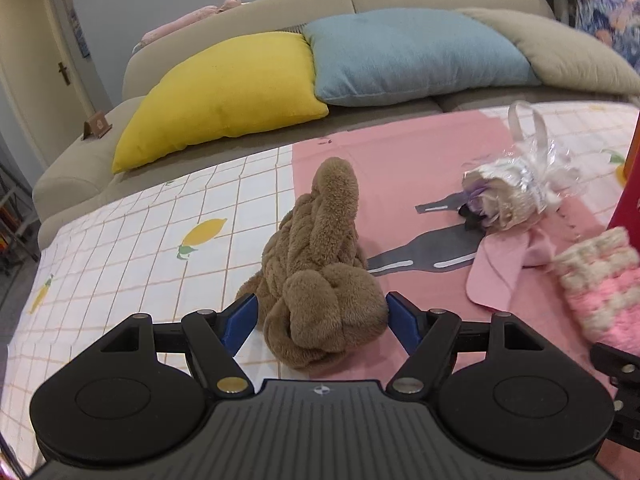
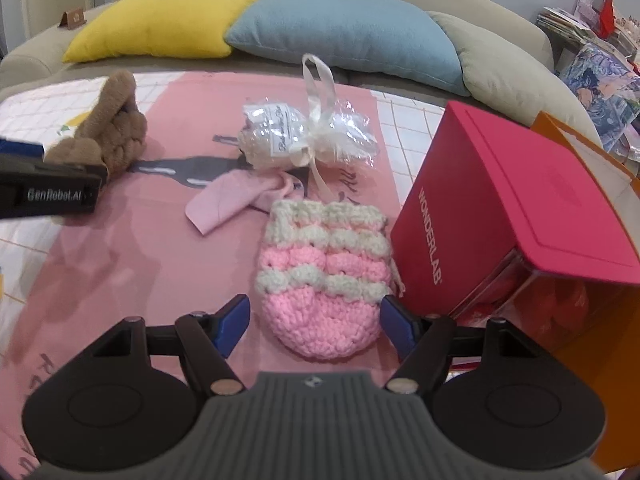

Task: Organize soft objects
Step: 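Grasp the pink crocheted pouch with the right tool while the left tool grasps the brown plush bunny, then lift the pouch and bunny and carry them over the cardboard box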

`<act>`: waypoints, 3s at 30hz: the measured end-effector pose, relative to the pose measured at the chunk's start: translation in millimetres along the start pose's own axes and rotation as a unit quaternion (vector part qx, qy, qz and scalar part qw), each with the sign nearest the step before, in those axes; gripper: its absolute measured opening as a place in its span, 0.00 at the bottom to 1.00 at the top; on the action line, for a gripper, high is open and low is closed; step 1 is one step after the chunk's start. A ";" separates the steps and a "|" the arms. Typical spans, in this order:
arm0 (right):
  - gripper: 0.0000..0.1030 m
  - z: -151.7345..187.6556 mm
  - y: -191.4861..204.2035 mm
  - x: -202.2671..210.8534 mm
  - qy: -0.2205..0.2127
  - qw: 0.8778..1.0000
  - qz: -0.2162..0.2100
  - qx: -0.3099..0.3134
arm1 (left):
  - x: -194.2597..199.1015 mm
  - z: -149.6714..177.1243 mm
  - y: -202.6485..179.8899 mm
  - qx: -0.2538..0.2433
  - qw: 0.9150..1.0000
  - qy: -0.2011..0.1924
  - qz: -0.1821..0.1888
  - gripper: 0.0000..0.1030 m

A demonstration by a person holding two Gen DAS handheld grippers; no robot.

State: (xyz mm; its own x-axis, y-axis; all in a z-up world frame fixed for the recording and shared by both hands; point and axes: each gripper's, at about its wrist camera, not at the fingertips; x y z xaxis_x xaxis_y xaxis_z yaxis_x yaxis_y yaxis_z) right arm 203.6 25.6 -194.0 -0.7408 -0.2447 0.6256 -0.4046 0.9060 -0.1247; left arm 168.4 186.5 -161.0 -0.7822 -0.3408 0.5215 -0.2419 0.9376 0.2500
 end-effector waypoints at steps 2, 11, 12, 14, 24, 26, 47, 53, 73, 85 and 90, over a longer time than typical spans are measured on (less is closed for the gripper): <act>0.64 3.1 -0.5 -3.2 0.003 1.000 0.004 0.002 | -5.3 -0.2 -2.7 -0.013 1.000 0.004 0.001 0.78; 0.35 10.5 -2.3 -4.8 0.007 1.000 -0.006 0.029 | -9.7 6.0 -4.4 -0.022 1.000 0.012 0.003 0.46; 0.30 10.2 -2.9 -4.5 0.007 0.999 -0.009 0.030 | -7.3 5.7 -3.6 -0.021 1.000 0.011 0.002 0.43; 0.23 9.2 -4.0 -4.4 0.008 0.999 -0.017 0.035 | -2.9 3.7 -1.8 -0.016 1.000 0.011 0.003 0.40; 0.13 4.0 -12.9 16.0 -0.004 0.997 -0.061 0.045 | 63.2 -4.1 -2.0 0.047 0.998 -0.006 0.029 0.39; 0.13 1.7 -15.3 25.0 -0.008 0.996 -0.074 0.045 | 77.9 -3.2 -6.7 0.060 0.997 -0.004 0.040 0.39; 0.13 4.3 -75.8 126.6 0.027 0.982 -0.185 -0.026 | 174.4 -3.6 -62.3 0.091 0.988 0.017 0.126 0.39; 0.14 15.3 -103.2 140.2 0.045 0.981 -0.175 -0.066 | 184.6 -7.0 -78.4 0.091 0.984 0.030 0.148 0.39; 0.14 -8.4 -232.0 188.5 -0.069 0.979 -0.091 -0.168 | 214.1 -98.1 -147.2 0.072 0.964 -0.057 0.248 0.39; 0.15 12.8 -340.8 148.1 -0.002 0.978 -0.002 -0.209 | 179.6 -144.3 -239.1 0.012 0.945 -0.057 0.321 0.39; 0.15 14.1 -348.8 123.6 0.011 0.978 0.004 -0.208 | 161.9 -140.2 -270.8 -0.041 0.944 -0.021 0.327 0.39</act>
State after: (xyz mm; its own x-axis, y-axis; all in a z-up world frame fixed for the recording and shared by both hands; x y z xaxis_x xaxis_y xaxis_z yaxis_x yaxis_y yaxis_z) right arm 245.6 -325.5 -84.1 -0.7298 -0.2339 0.6425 -0.1418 0.9710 0.1924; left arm 187.8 -132.4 -29.8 -0.7709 0.3141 0.5541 0.3445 0.9373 -0.0521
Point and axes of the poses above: each gripper's, at about its wrist camera, not at the fingertips, and x roughly against the way its jaws point, y to its left, z to its underside, and after that the axes turned 13 degrees about -y, right-handed
